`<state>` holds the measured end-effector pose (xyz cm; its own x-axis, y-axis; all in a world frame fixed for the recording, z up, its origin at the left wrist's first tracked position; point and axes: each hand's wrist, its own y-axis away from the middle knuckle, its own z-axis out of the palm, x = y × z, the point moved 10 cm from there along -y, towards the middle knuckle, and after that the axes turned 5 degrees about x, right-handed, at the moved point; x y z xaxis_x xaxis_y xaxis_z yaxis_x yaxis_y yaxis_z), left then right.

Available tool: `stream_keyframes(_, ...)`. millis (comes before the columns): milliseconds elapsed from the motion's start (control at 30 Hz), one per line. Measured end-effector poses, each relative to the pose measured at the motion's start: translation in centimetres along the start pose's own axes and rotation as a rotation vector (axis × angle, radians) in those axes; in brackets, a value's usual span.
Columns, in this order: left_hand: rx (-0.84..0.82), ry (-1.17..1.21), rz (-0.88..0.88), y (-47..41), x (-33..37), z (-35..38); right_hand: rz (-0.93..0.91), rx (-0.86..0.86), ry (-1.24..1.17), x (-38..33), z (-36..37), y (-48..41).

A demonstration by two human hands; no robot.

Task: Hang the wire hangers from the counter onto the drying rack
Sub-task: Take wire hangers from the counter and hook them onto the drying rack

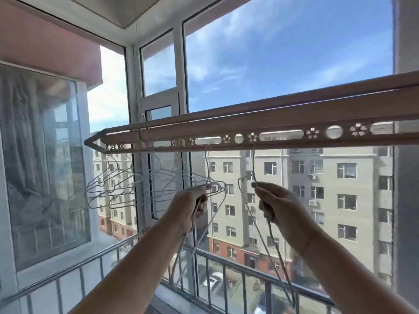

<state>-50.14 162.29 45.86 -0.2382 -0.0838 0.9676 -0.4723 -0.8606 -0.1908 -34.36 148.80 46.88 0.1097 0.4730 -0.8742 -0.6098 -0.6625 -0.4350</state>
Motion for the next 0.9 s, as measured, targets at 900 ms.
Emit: stream_keyframes(900,-0.223,-0.033,0.011,-9.1,-3.0,0.3,0.069,0.141,0.005,4.2,0.8,-3.3)
